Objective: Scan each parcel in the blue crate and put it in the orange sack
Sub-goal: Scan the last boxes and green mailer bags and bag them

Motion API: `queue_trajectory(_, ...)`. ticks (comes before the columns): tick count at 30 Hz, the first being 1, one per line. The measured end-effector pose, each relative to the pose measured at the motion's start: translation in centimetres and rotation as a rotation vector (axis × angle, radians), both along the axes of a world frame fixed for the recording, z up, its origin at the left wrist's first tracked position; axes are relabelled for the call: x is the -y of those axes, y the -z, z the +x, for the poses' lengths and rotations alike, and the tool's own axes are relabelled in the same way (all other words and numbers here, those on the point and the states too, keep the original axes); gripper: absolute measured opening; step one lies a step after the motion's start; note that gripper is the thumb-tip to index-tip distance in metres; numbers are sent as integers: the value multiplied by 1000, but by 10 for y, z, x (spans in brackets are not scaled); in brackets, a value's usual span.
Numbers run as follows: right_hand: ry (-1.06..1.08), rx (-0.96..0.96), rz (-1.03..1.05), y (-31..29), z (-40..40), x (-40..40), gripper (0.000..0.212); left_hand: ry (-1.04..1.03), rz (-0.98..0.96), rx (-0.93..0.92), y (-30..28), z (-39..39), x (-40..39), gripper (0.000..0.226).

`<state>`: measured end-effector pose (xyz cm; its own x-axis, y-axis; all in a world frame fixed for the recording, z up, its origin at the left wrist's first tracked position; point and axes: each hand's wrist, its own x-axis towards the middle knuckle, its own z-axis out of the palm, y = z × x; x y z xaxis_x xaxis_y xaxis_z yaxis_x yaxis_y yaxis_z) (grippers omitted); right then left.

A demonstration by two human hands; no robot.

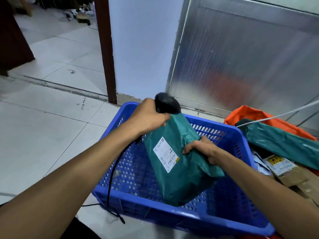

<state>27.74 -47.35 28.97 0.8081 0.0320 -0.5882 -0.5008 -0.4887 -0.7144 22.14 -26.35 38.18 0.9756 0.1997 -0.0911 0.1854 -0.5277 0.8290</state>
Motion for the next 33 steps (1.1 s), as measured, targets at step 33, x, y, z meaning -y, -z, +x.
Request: queue_trajectory(33, 197, 154, 175, -62, 15, 115, 89, 255, -38, -134, 36, -12, 47, 10)
